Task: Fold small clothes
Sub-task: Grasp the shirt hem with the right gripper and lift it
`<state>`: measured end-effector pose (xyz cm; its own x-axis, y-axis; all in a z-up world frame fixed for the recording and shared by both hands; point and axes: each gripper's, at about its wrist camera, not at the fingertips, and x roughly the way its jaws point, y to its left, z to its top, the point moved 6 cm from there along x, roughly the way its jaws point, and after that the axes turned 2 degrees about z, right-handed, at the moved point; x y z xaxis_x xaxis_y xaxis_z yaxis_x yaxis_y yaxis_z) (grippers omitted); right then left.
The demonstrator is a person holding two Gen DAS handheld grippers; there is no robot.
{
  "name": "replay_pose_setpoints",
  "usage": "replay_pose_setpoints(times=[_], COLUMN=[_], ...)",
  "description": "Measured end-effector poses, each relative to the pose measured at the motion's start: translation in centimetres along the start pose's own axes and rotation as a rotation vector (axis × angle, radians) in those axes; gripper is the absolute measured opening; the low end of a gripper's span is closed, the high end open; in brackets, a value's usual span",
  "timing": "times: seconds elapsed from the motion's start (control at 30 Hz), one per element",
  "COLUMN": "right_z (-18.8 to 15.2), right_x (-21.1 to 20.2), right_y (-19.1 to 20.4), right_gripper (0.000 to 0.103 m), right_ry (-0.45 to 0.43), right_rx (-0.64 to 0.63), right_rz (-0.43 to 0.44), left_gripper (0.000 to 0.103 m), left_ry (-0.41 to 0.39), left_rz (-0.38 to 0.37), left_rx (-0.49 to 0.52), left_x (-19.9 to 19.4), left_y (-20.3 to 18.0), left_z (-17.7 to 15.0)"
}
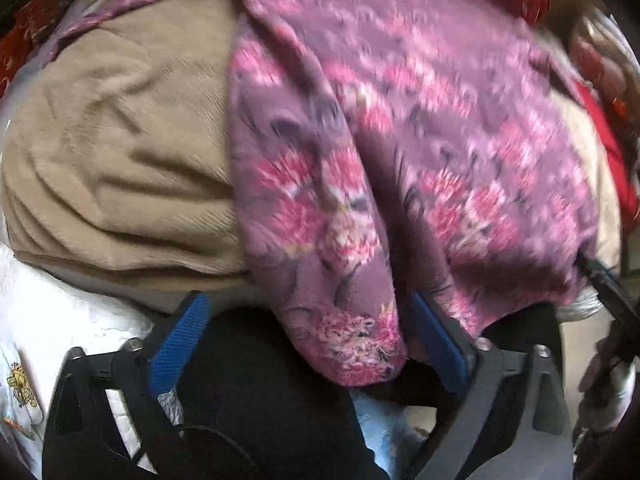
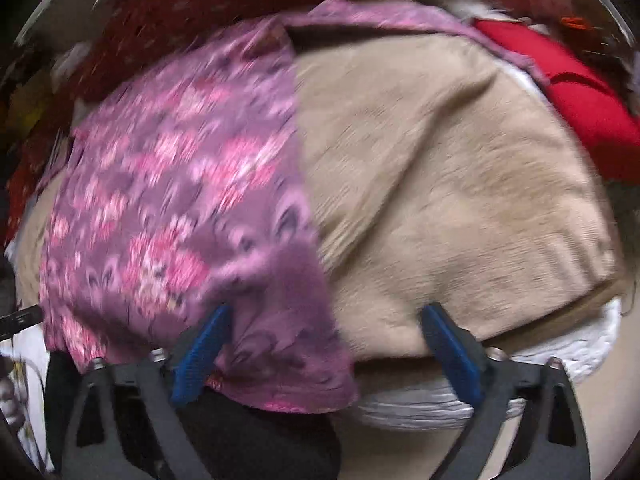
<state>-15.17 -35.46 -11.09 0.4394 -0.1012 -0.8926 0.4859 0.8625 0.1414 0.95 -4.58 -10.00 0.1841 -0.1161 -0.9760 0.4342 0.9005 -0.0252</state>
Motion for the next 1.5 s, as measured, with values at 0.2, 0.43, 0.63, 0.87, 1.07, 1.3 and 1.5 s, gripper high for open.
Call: replay_pose_setpoints(times=[0.2,0.43,0.63,0.87,1.07,1.3,1.5], right_z=[0.6,1.0,-2.7,0.8,6.0,8.1,14.8], right_x=[-4.2,-12.1,-6.0,-8.8,-6.3,-2.1,-5.0], right_y=[1.0,-0.6,-1.3,-0.6,3.8,0.7,-17.0], right_gripper=[0.004,0.004,0.004,0.011,0.03,0.025,0.043], right_ry=[-0.089,-0.233,-0.042,-0.153,-0.195,-0.097,-0.3], right_rx=[-0.026,0.093,0.155,0.111,-0.004,0.102,0.543], right_rz=[0.218,0.429,0.352,0.304,0.272,0.328,0.207], left_gripper=[0.006,0.006,0.006,0.029,0.056,0.047,0.048], left_ry=[0.044,-0.021,0.088,-0.113,-0.143,-0.01,-0.087], left_rz=[-0.151,-0.269,-0.204,-0.172,-0.059,-0.048,-0.129], left_rx=[-0.113,-0.248,-0.297,-0.228,-0.15,-0.123,-0.129], left_x=[-2.0,-7.5,-3.8,-9.4,-6.4,-2.4,-4.7], left_y=[2.7,8.5,10.4,9.3,5.7,5.4,4.3], left_z=[0.0,-1.7,-4.7,-0.1,5.2,5.3,9.1])
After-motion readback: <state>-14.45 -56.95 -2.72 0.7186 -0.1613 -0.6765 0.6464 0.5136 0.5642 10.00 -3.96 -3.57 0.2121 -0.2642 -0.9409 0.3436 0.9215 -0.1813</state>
